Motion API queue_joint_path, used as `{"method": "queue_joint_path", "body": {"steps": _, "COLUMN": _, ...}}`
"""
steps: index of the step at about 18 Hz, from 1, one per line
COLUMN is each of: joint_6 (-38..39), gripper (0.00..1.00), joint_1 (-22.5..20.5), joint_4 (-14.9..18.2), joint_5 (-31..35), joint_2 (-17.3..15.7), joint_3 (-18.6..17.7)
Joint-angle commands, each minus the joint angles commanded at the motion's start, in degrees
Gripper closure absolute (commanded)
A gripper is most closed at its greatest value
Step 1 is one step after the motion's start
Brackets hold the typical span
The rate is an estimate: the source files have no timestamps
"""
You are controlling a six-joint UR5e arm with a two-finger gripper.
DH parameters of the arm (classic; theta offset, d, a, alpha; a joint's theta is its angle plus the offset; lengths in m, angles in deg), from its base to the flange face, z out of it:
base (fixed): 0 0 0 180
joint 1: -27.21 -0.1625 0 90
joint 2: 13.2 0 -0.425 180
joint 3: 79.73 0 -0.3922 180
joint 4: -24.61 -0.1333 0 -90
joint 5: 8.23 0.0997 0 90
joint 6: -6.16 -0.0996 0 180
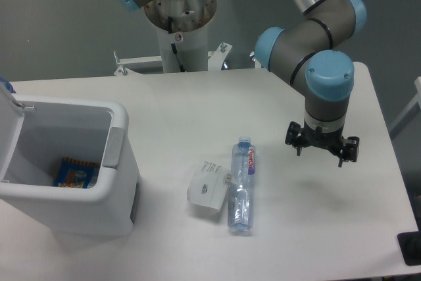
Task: Place the trash in the trash can
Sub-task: 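Move the open gripper toward the white paper beside the bottle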
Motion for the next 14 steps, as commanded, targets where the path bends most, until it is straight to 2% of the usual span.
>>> {"method": "queue_joint_path", "body": {"steps": 5, "joint_6": 2.8, "gripper": 0.0, "joint_1": 1.23, "joint_4": 0.17, "joint_5": -0.09, "joint_2": -0.17, "joint_3": 0.26}}
{"method": "queue_joint_path", "body": {"steps": 10, "joint_6": 13.07, "gripper": 0.0, "joint_1": 4.91, "joint_4": 0.0, "joint_5": -0.17, "joint_2": -0.61, "joint_3": 0.0}}
{"method": "queue_joint_path", "body": {"steps": 14, "joint_6": 18.45, "gripper": 0.0, "joint_1": 7.99, "joint_4": -2.01, "joint_5": -0.18, "joint_2": -0.62, "joint_3": -0.88}}
